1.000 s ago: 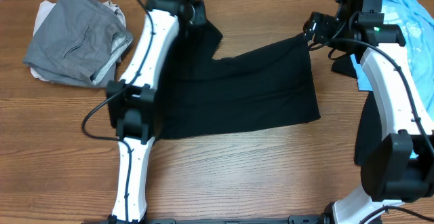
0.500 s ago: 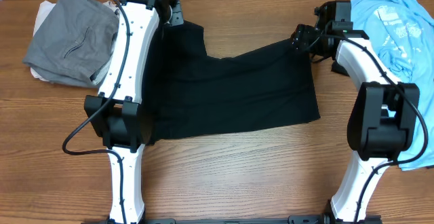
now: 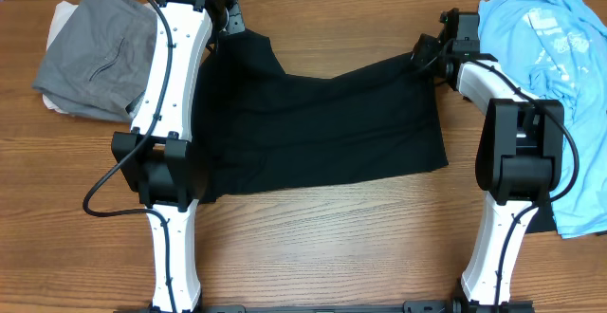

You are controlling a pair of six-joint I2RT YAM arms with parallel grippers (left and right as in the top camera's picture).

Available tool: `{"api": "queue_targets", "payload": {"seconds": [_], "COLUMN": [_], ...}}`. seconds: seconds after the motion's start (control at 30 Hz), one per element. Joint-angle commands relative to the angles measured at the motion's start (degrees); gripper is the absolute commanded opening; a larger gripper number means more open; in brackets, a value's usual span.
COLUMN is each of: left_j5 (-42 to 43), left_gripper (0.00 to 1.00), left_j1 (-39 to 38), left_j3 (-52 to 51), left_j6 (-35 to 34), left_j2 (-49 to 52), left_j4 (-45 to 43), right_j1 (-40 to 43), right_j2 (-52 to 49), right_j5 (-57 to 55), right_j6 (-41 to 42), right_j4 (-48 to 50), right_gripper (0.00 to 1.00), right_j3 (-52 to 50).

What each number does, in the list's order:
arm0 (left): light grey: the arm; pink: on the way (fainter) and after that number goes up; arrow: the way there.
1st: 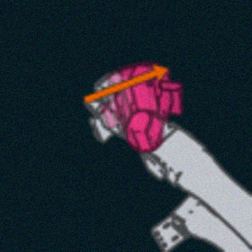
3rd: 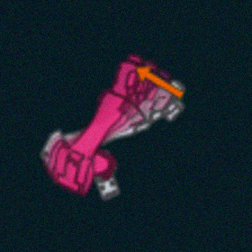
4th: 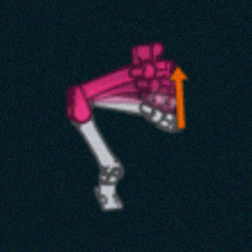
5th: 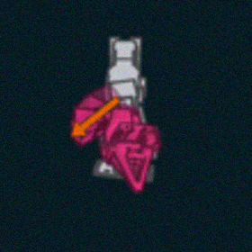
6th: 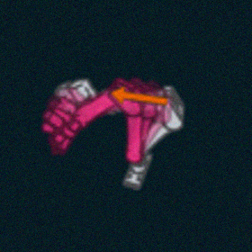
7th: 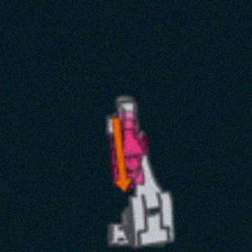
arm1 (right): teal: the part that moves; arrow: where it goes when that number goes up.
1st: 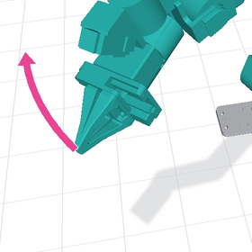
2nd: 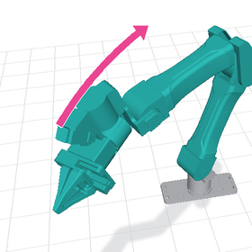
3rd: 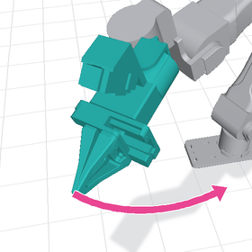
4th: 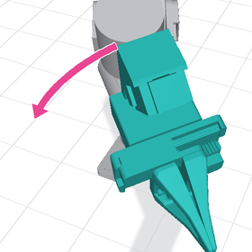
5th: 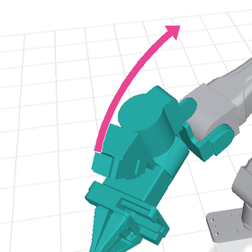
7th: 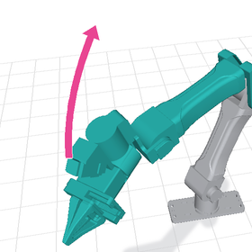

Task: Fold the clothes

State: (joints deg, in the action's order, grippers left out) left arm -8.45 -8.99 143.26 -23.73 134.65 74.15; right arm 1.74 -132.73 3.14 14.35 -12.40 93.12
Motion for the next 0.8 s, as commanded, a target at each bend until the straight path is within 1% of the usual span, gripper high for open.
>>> {"api": "queue_targets", "payload": {"seconds": [0.0, 0.07, 0.13, 0.2, 0.23, 0.27, 0.37, 0.43, 0.5, 0.63, 0.7, 0.73, 0.77], "left_j5": [-1.3, -1.2, -1.2, -1.7, -2.6, -3.2, -3.4, -1.8, -0.5, -0.5, -0.5, -0.5, -0.5], "left_gripper": [0.04, 0.04, 0.04, 0.04, 0.04, 0.04, 0.04, 0.04, 0.04, 0.04, 0.04, 0.04, 0.04], "left_j1": [0.1, 0.1, 0.1, 0.1, 0.1, 0.1, 0.8, 1.3, 1.6, 1.7, 1.9, 2.2, 2.4], "left_j3": [-0.6, -0.6, -0.6, -0.6, -0.6, -0.6, -0.5, -0.5, -0.5, -0.4, 0.0, 0.3, 0.3], "left_j6": [-1.0, -1.3, -1.8, -1.8, -1.8, -1.8, -2.1, -2.1, -2.1, -2.1, -2.1, -2.1, -2.1], "left_j2": [-0.7, -0.7, -0.7, -0.7, -0.7, -0.7, -0.7, -0.7, -0.7, -1.3, -1.9, -2.6, -3.2], "left_j4": [-0.3, -0.3, -0.5, -0.3, 0.0, 0.2, 0.2, 1.1, 2.6, 4.4, 4.6, 4.7, 4.8], "right_j1": [-0.2, -0.2, -0.2, -0.2, -0.2, -0.2, 0.0, 0.0, 0.0, 0.0, 0.0, 0.0, 0.0], "right_j2": [-1.1, -1.1, -1.1, -1.1, -1.1, -1.1, -0.3, 0.4, 1.0, 1.1, 1.1, 1.2, 1.2], "right_j5": [-1.2, -1.1, -1.1, -1.2, -1.1, -1.1, -0.9, -0.1, -0.1, -0.1, -0.1, -0.1, -0.1], "right_j6": [0.7, 0.7, 0.7, 0.7, 0.7, 0.7, 0.9, 0.3, 0.2, -1.7, -2.4, -2.4, -2.4], "right_j4": [0.6, 1.2, 1.6, 1.4, 0.9, 0.0, -6.2, -11.0, -18.8, -33.5, -38.4, -43.3, -45.9], "right_gripper": [0.37, 0.30, 0.27, 0.18, 0.10, 0.04, 0.04, 0.04, 0.04, 0.04, 0.04, 0.04, 0.04], "right_j3": [0.9, 0.9, 0.9, 0.9, 0.9, 1.1, 4.6, 8.4, 15.1, 28.3, 32.4, 35.8, 37.4]}}
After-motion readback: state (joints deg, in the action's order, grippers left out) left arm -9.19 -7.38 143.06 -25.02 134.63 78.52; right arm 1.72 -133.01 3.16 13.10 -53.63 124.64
